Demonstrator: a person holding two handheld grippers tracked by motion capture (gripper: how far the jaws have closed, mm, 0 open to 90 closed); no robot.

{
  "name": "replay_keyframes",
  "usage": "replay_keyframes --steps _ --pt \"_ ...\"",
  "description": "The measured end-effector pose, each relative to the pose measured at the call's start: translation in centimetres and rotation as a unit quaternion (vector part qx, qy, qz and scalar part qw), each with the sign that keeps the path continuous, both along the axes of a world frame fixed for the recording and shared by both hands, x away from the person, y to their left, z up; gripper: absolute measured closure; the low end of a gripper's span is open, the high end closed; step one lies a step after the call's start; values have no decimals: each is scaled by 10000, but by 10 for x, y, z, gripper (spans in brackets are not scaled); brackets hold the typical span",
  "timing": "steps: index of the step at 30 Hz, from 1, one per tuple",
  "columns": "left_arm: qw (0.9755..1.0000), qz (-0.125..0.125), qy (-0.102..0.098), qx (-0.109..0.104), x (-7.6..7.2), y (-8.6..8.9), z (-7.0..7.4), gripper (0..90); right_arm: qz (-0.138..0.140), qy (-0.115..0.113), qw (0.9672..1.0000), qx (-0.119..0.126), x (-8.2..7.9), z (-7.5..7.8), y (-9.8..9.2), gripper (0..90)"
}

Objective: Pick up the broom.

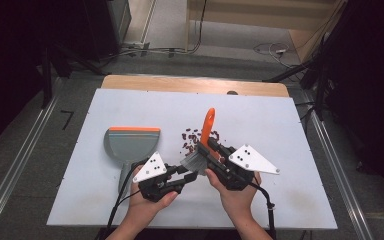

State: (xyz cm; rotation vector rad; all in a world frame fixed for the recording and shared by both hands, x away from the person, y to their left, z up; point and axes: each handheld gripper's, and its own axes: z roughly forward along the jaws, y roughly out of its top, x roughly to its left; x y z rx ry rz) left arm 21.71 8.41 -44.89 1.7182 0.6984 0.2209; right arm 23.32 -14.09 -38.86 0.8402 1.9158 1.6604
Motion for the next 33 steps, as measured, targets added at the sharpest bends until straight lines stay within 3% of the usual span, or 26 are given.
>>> replay_keyframes --steps 1,3,6,8,9,10,14,16,21,31,32,33 --pt "10000 -4 58 43 0 1 -1 384 -29 22 10000 8 2 0 -2 693" --pt "9999 82 149 24 -1 1 -3 246 -40 43 10000 18 3 -1 -3 693" --pt "9998 99 141 -20 -1 -2 -1 149 -35 43 10000 8 3 -1 -2 693" --pt "9998 132 101 -50 -1 -6 1 148 -28 49 10000 -13 2 -2 1 693" --pt "9998 146 77 -100 -1 -8 2 177 -18 60 10000 -10 1 -2 2 693" --pt "9996 286 49 -22 -1 -13 4 219 2 61 10000 -15 0 -3 3 693" --pt "9991 395 118 18 1 -18 4 485 33 40 10000 -30 -2 -3 7 693" --pt "9989 431 135 97 1 -20 3 574 32 32 10000 -40 -3 -3 7 693" --pt "9979 627 -20 180 1 -18 4 797 71 39 10000 -34 -5 -3 9 692" --pt "9983 507 -6 283 5 -8 6 857 280 116 9995 -88 0 -2 9 671" --pt "9984 491 1 293 7 -4 6 859 588 97 9982 -60 3 1 7 534" --pt "9985 477 19 261 8 -1 7 859 588 97 9982 -60 3 1 7 534"
